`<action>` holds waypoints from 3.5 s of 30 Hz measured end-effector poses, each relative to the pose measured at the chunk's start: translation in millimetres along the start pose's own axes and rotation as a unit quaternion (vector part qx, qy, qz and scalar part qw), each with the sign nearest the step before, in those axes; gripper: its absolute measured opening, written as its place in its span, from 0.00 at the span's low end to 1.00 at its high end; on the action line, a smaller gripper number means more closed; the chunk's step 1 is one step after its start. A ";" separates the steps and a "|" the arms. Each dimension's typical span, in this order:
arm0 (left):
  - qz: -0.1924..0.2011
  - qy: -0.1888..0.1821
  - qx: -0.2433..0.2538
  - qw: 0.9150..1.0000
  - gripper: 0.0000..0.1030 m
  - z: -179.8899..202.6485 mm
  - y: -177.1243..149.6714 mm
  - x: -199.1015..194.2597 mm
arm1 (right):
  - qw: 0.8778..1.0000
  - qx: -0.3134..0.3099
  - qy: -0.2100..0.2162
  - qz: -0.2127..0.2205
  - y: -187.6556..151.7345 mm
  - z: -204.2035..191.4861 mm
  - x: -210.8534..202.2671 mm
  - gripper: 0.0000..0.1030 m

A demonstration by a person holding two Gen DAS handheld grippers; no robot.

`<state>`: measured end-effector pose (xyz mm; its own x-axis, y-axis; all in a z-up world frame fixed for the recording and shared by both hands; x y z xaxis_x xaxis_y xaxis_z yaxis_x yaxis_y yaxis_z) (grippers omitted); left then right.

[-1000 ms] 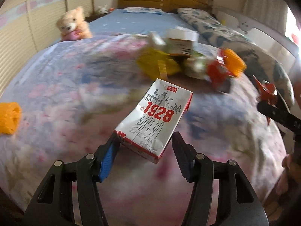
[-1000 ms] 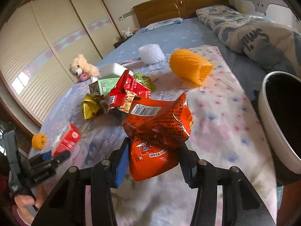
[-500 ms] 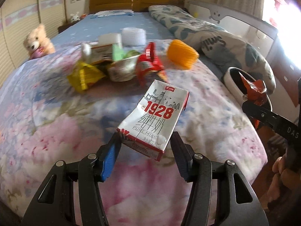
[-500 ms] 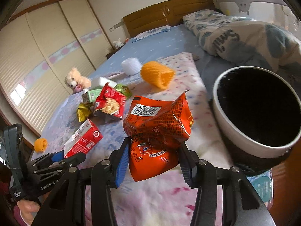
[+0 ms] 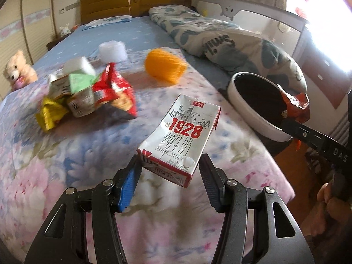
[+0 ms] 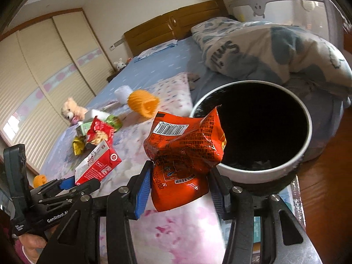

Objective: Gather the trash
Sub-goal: 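Carry the milk carton with the left tool while the right tool carries the orange bag to the bin, then open the left tool over the bin while the right tool releases the orange bag into it, then move both open tools back toward the remaining trash on the bed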

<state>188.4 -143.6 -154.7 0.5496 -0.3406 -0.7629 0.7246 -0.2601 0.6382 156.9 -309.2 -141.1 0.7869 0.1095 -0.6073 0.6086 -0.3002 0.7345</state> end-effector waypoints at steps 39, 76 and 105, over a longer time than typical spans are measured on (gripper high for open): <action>0.002 -0.049 0.064 0.997 0.52 109.2 60.6 39.3 | 0.998 0.042 -0.048 -0.006 34.5 98.2 2.0 0.48; 0.000 -0.049 0.007 0.999 0.63 64.0 37.0 31.6 | 0.998 0.052 -0.046 -0.004 37.7 89.2 8.7 0.72; 0.017 0.071 -0.127 0.989 0.63 -110.7 -21.4 -18.6 | 0.998 -0.017 0.060 -0.031 -8.3 -72.8 48.9 0.89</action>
<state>208.7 -31.6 -165.7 0.6161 -0.2097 -0.7592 0.7752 -0.0091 0.6316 197.7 -232.4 -154.8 0.7530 0.2397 -0.6128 0.6579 -0.2570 0.7079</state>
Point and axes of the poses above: each gripper's, at about its wrist camera, not at the fingertips, and x roughly the way its jaws point, z to its right, y to its top, the point moved 8 cm from there along x, roughly the way its jaws point, and after that the axes turned 2 degrees about -x, right-handed, at the moved point
